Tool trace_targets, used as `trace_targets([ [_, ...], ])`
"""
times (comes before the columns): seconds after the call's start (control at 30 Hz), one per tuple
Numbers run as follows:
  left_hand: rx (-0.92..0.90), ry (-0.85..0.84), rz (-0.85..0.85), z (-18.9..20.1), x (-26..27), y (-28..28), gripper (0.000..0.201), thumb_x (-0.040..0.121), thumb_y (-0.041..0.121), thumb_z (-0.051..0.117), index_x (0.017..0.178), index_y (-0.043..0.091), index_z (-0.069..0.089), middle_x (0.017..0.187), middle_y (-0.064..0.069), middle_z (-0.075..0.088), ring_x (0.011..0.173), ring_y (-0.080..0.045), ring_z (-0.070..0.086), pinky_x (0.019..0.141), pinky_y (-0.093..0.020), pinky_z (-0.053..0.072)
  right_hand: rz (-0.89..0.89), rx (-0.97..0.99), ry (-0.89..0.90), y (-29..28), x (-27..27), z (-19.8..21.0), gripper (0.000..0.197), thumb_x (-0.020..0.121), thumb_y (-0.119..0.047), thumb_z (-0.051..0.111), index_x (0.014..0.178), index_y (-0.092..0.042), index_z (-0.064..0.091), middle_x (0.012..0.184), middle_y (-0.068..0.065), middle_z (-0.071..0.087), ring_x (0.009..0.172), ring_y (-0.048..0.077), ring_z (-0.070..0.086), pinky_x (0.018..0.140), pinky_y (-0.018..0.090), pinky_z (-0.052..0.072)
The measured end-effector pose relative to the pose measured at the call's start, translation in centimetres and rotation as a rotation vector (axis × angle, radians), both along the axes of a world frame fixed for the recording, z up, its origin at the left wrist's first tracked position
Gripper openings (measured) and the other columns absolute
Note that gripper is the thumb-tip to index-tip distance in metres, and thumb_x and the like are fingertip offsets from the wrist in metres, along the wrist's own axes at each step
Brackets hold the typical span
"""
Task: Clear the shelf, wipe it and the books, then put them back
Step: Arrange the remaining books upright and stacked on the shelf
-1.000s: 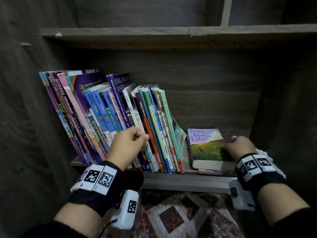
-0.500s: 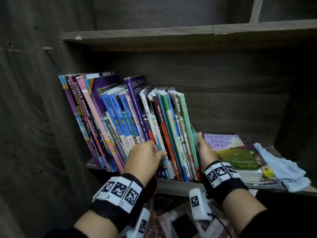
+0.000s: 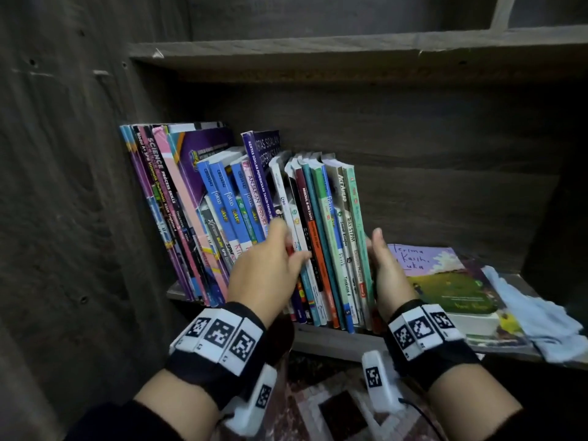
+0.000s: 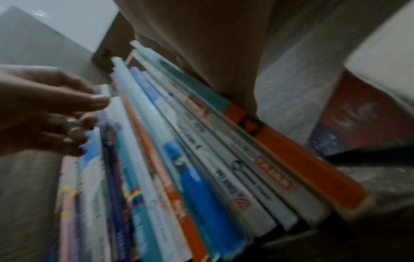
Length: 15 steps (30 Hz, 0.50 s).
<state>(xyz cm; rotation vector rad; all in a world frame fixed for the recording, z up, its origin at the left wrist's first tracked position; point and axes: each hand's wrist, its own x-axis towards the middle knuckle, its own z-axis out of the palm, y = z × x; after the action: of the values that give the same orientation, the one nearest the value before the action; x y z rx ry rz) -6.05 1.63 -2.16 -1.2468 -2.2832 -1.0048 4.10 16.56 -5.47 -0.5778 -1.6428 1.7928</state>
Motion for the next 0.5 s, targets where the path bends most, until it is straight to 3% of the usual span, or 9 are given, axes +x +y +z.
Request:
trace_targets([
  [0.07,0.118,0.046,-0.008,1.3,-0.2,-0.5,0.033,0.093,0.041,0.056,0.117,0.026,0.040,0.064,0.004,0.058,0.055,-0.014,0.058,0.052,-0.037,0.053,-0.007,0.224,-0.032,-0.6,-0.2,-0.3,0.082,0.073,-0.083,0.050,0.142,-0.039,0.038,0.144,-0.005,0.048,0.132,0.018,0.045,0.109,0.054,0.034],
  [0.1,0.112,0.070,0.000,1.8,-0.3,-0.6,0.040,0.094,0.041,0.054,0.128,0.030,0.037,0.064,0.005,0.058,0.056,-0.013,0.058,0.052,-0.036,0.053,-0.024,0.329,-0.053,-1.1,-0.2,-0.2,0.090,0.068,-0.080,0.060,0.144,-0.043,0.030,0.147,-0.008,0.043,0.135,0.016,0.041,0.110,0.053,0.033],
  [0.17,-0.002,0.143,0.059,2.3,-0.4,-0.7,0.049,0.097,0.042,0.048,0.141,0.035,0.027,0.062,0.006,0.055,0.055,-0.013,0.056,0.052,-0.035,0.052,-0.085,0.516,-0.100,-1.7,-0.2,-0.3,0.104,0.063,-0.056,0.081,0.146,-0.043,0.019,0.144,-0.011,0.044,0.131,0.010,0.044,0.108,0.045,0.038],
  [0.23,-0.126,0.265,0.145,2.5,-0.2,-0.6,0.053,0.099,0.043,0.042,0.146,0.034,0.021,0.059,0.006,0.051,0.054,-0.015,0.054,0.050,-0.031,0.050,-0.135,0.592,-0.129,-2.1,0.0,-0.3,0.109,0.065,-0.030,0.087,0.148,-0.039,0.016,0.139,-0.012,0.048,0.125,0.006,0.048,0.106,0.041,0.042],
  [0.33,-0.215,0.379,0.219,3.2,0.3,-0.2,0.047,0.101,0.041,0.036,0.145,0.026,0.027,0.062,0.006,0.048,0.058,-0.022,0.058,0.051,-0.030,0.049,-0.173,0.597,-0.127,-2.4,-0.1,-0.2,0.108,0.067,-0.014,0.085,0.148,-0.036,0.018,0.136,-0.011,0.050,0.121,0.004,0.049,0.105,0.039,0.043],
  [0.4,-0.231,0.396,0.226,3.6,0.5,-0.1,0.033,0.102,0.036,0.036,0.131,0.022,0.040,0.060,0.006,0.044,0.061,-0.025,0.060,0.053,-0.032,0.051,-0.175,0.596,-0.124,-2.4,-0.1,-0.2,0.106,0.068,-0.012,0.085,0.148,-0.037,0.020,0.133,-0.012,0.052,0.118,0.004,0.051,0.104,0.038,0.044],
  [0.5,-0.258,0.404,0.212,3.6,0.7,-0.1,0.017,0.102,0.029,0.037,0.113,0.018,0.043,0.055,0.005,0.036,0.056,-0.024,0.052,0.051,-0.031,0.048,-0.167,0.592,-0.118,-2.3,-0.1,-0.2,0.106,0.068,-0.013,0.085,0.148,-0.036,0.020,0.134,-0.012,0.052,0.117,0.004,0.052,0.104,0.038,0.044],
])
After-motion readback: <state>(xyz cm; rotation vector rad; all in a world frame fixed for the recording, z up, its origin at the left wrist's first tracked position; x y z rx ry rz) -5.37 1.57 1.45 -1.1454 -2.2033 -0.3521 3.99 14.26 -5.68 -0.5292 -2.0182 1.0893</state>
